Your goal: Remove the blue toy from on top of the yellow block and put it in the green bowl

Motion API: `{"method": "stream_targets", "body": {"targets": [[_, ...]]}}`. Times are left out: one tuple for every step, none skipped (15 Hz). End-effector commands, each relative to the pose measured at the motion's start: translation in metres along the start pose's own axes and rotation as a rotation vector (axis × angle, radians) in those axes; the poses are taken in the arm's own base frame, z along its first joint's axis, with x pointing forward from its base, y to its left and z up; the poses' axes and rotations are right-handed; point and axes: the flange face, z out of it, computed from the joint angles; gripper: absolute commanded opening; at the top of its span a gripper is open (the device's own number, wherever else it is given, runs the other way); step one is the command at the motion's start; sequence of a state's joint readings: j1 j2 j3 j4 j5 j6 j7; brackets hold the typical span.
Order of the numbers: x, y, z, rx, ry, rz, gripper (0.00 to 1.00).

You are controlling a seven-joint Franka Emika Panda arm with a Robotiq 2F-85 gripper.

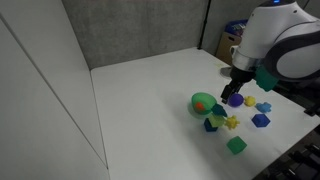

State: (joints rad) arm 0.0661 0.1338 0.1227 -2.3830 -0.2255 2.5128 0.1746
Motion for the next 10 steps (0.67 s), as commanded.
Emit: {"method": "stream_targets", "body": {"targets": [[0.014,-0.002,0.029,-0.012,0.038,0.023,1.0],[0.015,-0.002,0.037,-0.019,0.052,0.026,1.0],[0.017,-0.003,0.045,-0.017,0.061,0.026,1.0],[0.018,-0.003,0.052,-0.023,0.065,0.03,1.0],[0.019,-0.003,0.058,-0.028,0.073,0.032,1.0],[0.02,-0.004,0.066,-0.032,0.069,0.032,1.0],[0.02,-0.004,0.072,-0.041,0.068,0.035,1.0],[0.021,-0.003,0.078,-0.047,0.064,0.039,1.0],[0.021,-0.004,0.083,-0.05,0.059,0.04,1.0],[0.021,-0.005,0.089,-0.056,0.052,0.04,1.0]]}}
